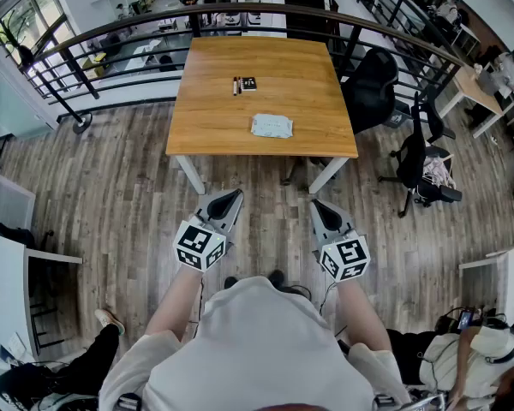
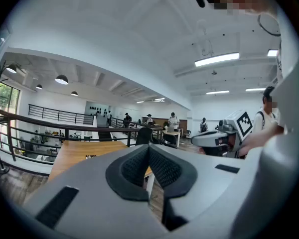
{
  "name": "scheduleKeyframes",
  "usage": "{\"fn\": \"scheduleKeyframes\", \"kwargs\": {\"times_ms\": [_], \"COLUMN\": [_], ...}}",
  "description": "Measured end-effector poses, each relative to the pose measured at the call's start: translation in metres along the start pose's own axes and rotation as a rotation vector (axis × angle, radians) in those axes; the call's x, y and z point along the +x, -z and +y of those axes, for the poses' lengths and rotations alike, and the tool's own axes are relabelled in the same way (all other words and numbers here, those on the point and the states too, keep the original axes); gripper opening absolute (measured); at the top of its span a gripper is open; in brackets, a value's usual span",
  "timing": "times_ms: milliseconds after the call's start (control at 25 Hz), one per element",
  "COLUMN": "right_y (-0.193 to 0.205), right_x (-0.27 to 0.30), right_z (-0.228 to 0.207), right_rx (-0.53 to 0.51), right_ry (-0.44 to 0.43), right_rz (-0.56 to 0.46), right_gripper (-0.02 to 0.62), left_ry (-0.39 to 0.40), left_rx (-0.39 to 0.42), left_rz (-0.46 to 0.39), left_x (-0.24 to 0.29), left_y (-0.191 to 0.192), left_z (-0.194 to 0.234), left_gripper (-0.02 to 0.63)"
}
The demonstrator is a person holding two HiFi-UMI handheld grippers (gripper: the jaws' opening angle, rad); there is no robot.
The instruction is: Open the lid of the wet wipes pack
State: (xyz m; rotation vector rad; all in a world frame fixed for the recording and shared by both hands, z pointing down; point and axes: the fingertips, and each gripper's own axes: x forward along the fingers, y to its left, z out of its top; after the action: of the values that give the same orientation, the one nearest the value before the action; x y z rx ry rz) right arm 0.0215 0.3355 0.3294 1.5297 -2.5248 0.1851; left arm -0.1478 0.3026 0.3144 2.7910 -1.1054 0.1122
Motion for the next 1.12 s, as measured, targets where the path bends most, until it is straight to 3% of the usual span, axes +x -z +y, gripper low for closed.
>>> {"fn": "scheduleKeyframes", "kwargs": {"times_ms": [840, 1120], "right_y": [0.005, 0.009], "right_x": [0.007, 0.002], "right_z": [-0.020, -0.042], "right_rx": [-0.004, 0.009], "right_ry": [-0.021, -0.044], "right_rz": [-0.015, -0.013], "right_gripper": [0.003, 0.050], "left_ry": [0.004, 0.006], "left_rx": [0.016, 0.034], "left_rz": [0.043, 0.057], "left_x": [0.023, 0.037], "left_y": [0.012, 0.019], "left_z": [-0.004, -0.017], "left_gripper": [-0.006, 0.021]}}
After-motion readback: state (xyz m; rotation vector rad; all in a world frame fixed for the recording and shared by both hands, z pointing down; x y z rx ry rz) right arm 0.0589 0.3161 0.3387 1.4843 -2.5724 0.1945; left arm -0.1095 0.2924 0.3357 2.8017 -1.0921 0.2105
